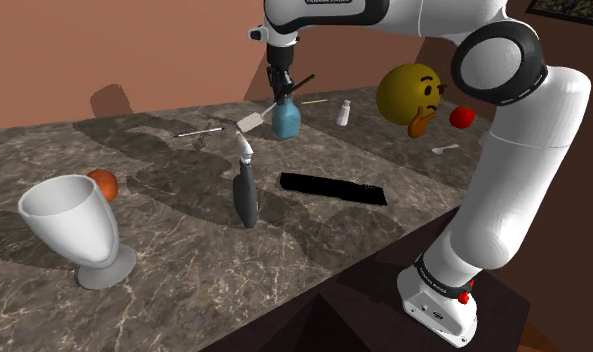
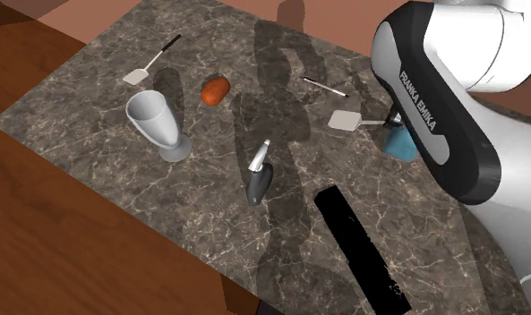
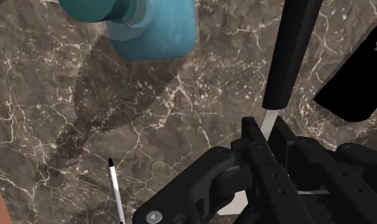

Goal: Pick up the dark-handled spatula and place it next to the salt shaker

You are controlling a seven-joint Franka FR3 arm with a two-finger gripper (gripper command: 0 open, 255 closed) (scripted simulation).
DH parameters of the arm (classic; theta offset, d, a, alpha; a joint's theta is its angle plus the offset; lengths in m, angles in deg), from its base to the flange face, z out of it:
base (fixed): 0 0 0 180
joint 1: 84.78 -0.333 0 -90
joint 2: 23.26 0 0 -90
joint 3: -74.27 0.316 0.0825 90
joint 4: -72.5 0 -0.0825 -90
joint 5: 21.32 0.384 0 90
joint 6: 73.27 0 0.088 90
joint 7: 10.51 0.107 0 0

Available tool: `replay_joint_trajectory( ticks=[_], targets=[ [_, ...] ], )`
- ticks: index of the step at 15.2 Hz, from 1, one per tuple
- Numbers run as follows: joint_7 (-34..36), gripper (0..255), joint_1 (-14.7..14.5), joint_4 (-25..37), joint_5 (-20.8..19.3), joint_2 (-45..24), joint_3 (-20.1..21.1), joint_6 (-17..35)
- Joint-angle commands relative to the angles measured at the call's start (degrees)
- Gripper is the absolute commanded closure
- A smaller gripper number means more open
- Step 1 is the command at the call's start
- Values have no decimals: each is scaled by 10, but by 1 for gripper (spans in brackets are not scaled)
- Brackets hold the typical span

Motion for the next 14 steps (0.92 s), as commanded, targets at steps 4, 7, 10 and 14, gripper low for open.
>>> replay_joint_trajectory(
  ticks=[4, 7, 10, 14],
  targets=[
    [-62, 255, 39, 16, 4, -15, -22, 3],
    [-97, 255, 61, 44, 5, -34, -34, -3],
    [-132, 255, 84, 80, 7, -59, -46, -12],
    [-178, 255, 114, 145, 11, -102, -59, -31]
  ],
)
